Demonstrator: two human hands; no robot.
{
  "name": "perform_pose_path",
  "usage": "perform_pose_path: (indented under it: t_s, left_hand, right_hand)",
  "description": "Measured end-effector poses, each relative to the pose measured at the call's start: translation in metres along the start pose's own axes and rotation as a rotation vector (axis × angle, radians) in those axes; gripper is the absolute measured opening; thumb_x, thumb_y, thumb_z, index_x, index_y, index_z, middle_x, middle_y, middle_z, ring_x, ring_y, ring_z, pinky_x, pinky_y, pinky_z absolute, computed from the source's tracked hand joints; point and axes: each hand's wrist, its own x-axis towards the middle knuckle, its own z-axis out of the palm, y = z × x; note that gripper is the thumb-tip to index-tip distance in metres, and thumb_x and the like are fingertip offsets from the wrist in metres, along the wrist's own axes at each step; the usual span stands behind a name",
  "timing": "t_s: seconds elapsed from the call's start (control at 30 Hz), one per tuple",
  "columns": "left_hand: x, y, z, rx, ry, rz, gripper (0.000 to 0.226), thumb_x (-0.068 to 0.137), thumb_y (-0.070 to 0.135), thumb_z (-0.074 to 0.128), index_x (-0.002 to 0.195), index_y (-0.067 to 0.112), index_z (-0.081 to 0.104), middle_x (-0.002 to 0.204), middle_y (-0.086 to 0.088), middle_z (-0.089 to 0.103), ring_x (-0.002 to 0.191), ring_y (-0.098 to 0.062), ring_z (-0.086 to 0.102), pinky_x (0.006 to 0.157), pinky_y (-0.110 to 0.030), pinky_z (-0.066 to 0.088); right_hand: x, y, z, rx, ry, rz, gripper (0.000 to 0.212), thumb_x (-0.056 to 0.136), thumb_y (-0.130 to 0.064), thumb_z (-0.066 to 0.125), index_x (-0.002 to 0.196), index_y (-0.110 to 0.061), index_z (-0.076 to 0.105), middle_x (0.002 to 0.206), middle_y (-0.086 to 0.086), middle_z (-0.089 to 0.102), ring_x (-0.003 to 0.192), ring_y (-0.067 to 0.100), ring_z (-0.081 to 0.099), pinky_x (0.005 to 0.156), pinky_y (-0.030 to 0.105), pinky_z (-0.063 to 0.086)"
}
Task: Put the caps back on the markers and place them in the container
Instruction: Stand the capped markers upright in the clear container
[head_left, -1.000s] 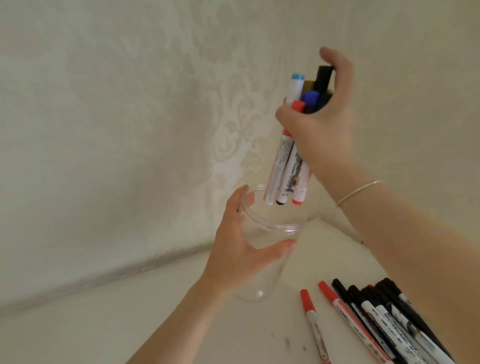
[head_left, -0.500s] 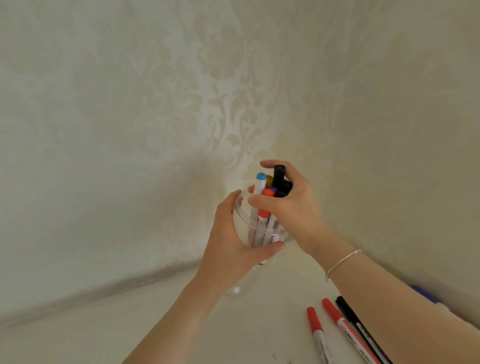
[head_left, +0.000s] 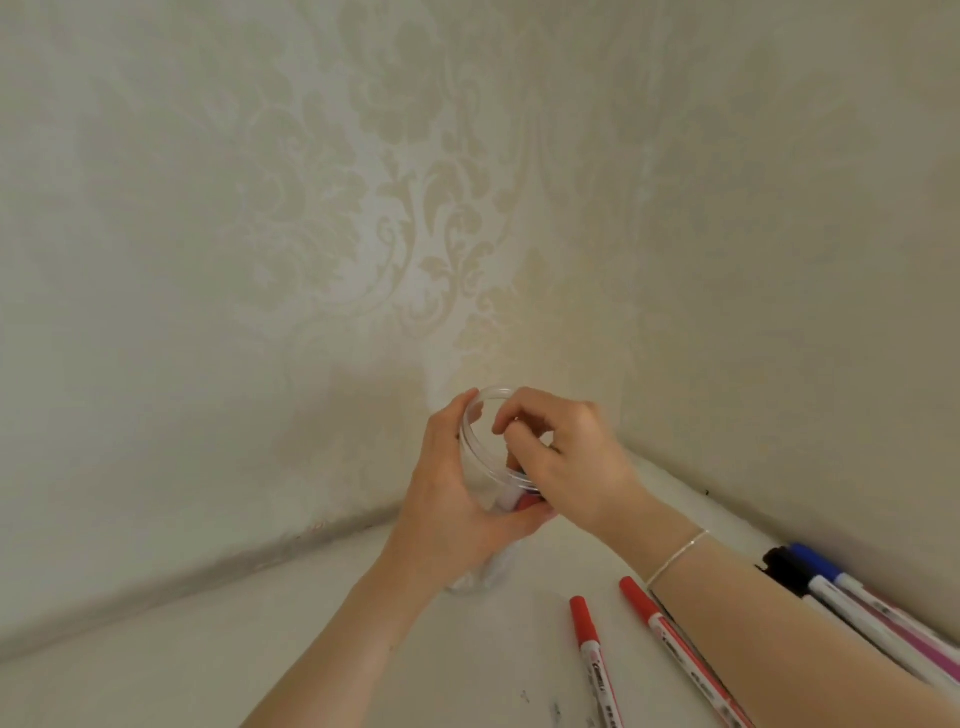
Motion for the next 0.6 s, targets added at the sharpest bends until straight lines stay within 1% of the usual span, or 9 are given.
perform_pose_path:
  t_s: [0.07,0.17,0.23,0.3,0.37,0.4,0.43,0.5,0.6]
  left_hand:
    - [-0.002,-0.001,-0.001,0.004,-0.014,0.028,0.111,0.049,0.051,0.086,0.141,0.033,0.026,0.136,0.017,0.041,0.124,0.009,0.041,0.096,-0.004,0.034]
    - [-0.005,-0.004,-0.004,0.03,-0.037,0.068,0.109,0.051,0.051,0.087,0.138,0.042,0.023,0.138,0.022,0.037,0.128,0.011,0.036,0.098,-0.001,0.026]
    - [-0.007,-0.005,-0.007,0.073,-0.053,0.112,0.106,0.051,0.056,0.085,0.135,0.051,0.02,0.139,0.028,0.034,0.13,0.009,0.034,0.1,-0.001,0.025]
    - [-0.009,-0.004,-0.009,0.107,-0.057,0.145,0.103,0.051,0.059,0.082,0.133,0.054,0.021,0.139,0.028,0.035,0.129,0.01,0.035,0.099,-0.001,0.025]
    - [-0.011,-0.004,-0.01,0.124,-0.072,0.155,0.104,0.05,0.061,0.08,0.136,0.049,0.022,0.139,0.024,0.037,0.128,0.01,0.037,0.099,-0.002,0.026]
    - [-0.012,-0.004,-0.01,0.131,-0.083,0.164,0.104,0.051,0.061,0.079,0.136,0.047,0.022,0.14,0.021,0.038,0.128,0.008,0.037,0.1,-0.002,0.026]
    - [-0.012,-0.004,-0.01,0.138,-0.092,0.179,0.105,0.052,0.062,0.079,0.138,0.045,0.022,0.14,0.017,0.038,0.129,0.006,0.037,0.101,-0.003,0.026]
    - [-0.013,-0.006,-0.009,0.145,-0.102,0.203,0.106,0.053,0.061,0.079,0.14,0.041,0.021,0.141,0.014,0.038,0.131,0.003,0.038,0.102,-0.004,0.026]
    - [-0.014,-0.007,-0.01,0.13,-0.097,0.209,0.106,0.053,0.06,0.08,0.14,0.041,0.022,0.141,0.014,0.038,0.131,0.003,0.038,0.102,-0.004,0.026]
  right_hand:
    - [-0.001,-0.004,-0.004,0.1,-0.004,-0.007,0.019,0.077,-0.016,0.046,0.073,-0.015,0.064,0.06,-0.004,0.062,0.06,0.013,0.058,0.061,0.029,0.05]
    - [0.009,0.004,-0.017,0.307,0.33,0.198,0.021,0.084,-0.001,0.046,0.076,-0.007,0.065,0.068,0.004,0.064,0.067,0.014,0.059,0.068,0.029,0.047]
    - [0.014,0.024,-0.031,0.026,0.334,0.426,0.017,0.087,-0.01,0.046,0.087,-0.01,0.063,0.078,0.005,0.063,0.074,0.02,0.058,0.068,0.031,0.046]
    - [0.009,0.038,-0.039,-0.432,-0.158,0.658,0.025,0.09,-0.02,0.047,0.113,-0.013,0.055,0.092,0.005,0.057,0.078,0.022,0.053,0.066,0.029,0.045]
    - [-0.006,0.037,-0.037,-0.762,-0.711,0.786,0.046,0.094,-0.026,0.048,0.135,-0.007,0.039,0.088,0.005,0.048,0.066,0.016,0.045,0.058,0.026,0.04]
    - [-0.013,0.033,-0.034,-0.821,-0.858,0.821,0.052,0.094,-0.029,0.049,0.139,-0.006,0.036,0.082,0.004,0.046,0.063,0.014,0.042,0.059,0.024,0.04]
    - [-0.02,0.031,-0.031,-0.836,-0.922,0.85,0.055,0.094,-0.033,0.05,0.14,-0.006,0.036,0.083,0.003,0.048,0.066,0.015,0.046,0.064,0.025,0.042]
    - [-0.028,0.034,-0.026,-0.864,-0.972,0.858,0.063,0.094,-0.046,0.048,0.142,-0.008,0.036,0.116,0.006,0.057,0.102,0.023,0.057,0.088,0.031,0.046]
    - [-0.032,0.031,-0.022,-0.914,-1.035,0.884,0.085,0.086,-0.068,0.044,0.146,-0.01,0.03,0.145,0.007,0.043,0.131,0.028,0.042,0.106,0.037,0.034]
